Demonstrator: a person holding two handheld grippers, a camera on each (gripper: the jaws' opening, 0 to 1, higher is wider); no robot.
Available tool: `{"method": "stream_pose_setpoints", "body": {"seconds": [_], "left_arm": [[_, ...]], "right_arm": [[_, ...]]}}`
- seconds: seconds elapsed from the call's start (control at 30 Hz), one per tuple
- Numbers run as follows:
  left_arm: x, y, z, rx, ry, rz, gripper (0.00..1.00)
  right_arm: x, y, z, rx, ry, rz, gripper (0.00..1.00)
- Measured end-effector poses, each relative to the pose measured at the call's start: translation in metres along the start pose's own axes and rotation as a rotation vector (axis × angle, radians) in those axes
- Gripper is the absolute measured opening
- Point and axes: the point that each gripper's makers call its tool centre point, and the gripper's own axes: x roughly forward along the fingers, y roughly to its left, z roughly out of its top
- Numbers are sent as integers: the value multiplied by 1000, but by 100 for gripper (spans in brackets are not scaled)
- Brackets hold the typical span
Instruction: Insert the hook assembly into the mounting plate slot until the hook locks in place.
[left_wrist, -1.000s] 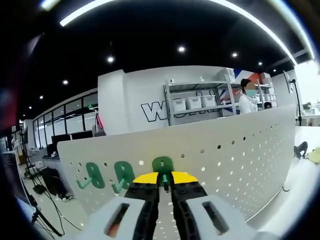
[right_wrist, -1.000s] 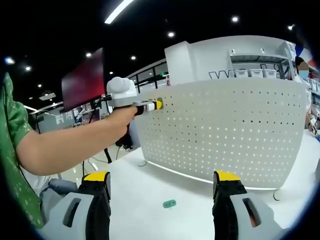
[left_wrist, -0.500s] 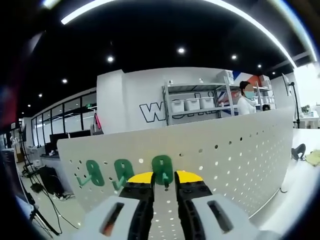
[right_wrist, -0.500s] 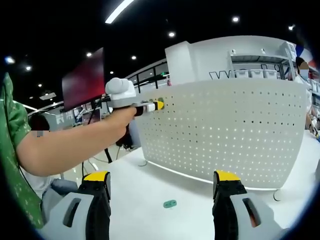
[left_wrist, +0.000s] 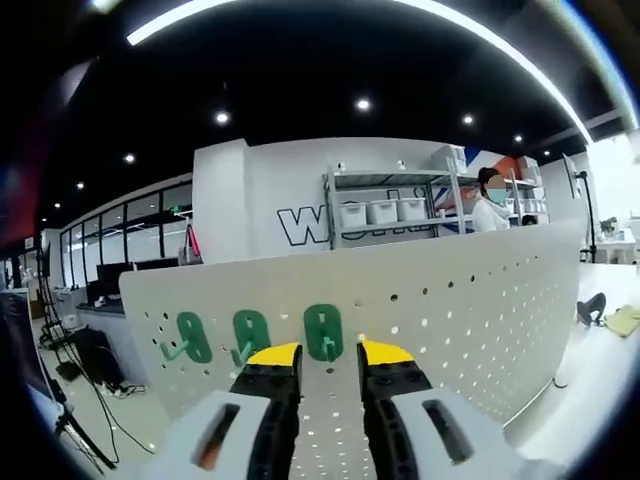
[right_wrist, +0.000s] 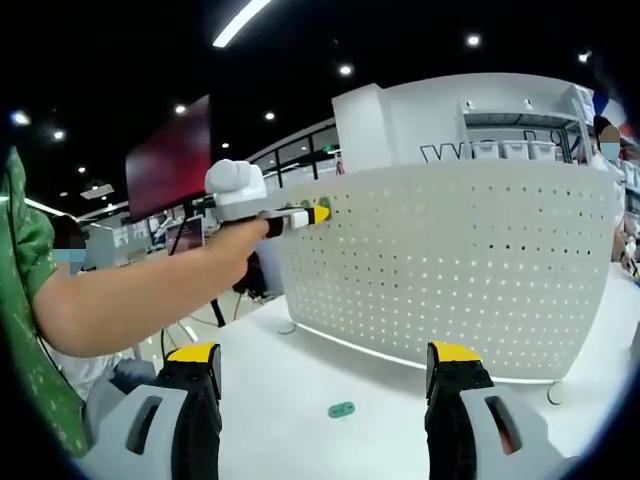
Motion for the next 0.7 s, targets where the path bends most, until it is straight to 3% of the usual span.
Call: {"method": "stream_pose_setpoints", "body": {"seconds": [0.43,0.7], "left_arm": [[-20,-3,-8,-15,15,-40,37],[-43,-12,-18,-45,38,-108,50]], "right_arm": [[0,6,3,-10,-5,7,86],[-2,10,6,-16,-10,6,86]]}}
